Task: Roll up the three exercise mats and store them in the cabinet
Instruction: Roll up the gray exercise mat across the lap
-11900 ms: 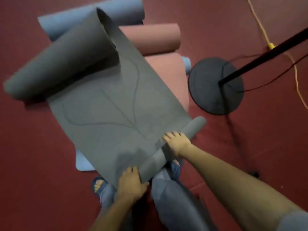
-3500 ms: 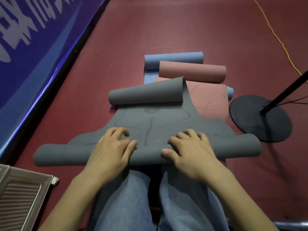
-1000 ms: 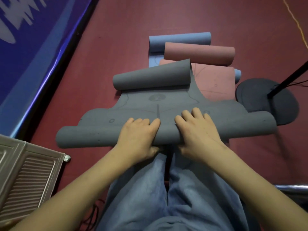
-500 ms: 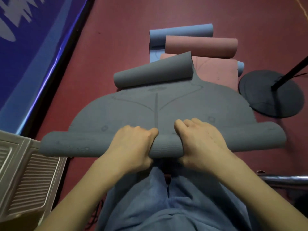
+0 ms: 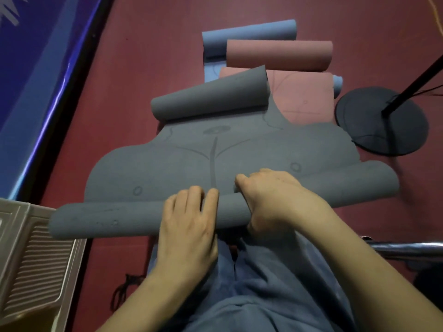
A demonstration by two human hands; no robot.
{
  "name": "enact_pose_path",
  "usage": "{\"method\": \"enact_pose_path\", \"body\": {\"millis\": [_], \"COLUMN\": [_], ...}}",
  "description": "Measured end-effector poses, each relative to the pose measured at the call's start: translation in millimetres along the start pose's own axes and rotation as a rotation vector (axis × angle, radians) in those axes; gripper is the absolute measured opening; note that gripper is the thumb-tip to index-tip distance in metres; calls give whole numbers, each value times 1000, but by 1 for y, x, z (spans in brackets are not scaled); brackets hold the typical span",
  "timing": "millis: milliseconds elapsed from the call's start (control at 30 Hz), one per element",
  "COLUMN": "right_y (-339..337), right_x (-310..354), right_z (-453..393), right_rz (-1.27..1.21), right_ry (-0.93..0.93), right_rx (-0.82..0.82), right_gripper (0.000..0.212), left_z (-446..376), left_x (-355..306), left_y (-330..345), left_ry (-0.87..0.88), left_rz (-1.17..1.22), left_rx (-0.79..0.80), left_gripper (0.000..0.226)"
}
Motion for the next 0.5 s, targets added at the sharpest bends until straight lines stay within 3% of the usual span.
{"method": "enact_pose_path", "body": {"millis": [133,300,500], "right_y": [-11,-11,5], "right_x": [-1,-3,3], "right_z": [-8,-6,0], "right_rz": [11,-6,246], "right_ry": [-17,-24,40], "right_rx": [98,42,-333], "right_gripper": [60,67,63], "left_z": [-1,-20,-58], "left_x": [8,15,19], "left_y": [9,9,0], "left_ry": [72,114,111], "left_rz": [-20,-94,-98], "left_rx": [-10,83,320], "left_gripper": [66,60,50]}}
Point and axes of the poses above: each hand's wrist, its own z-axis away from the middle knuckle, its own y-axis out of the palm, x = y × z, the point moved 2 cm from there along -z, towards the middle knuckle, and after that the axes turned 1 degree about x, right-handed, at the moved point
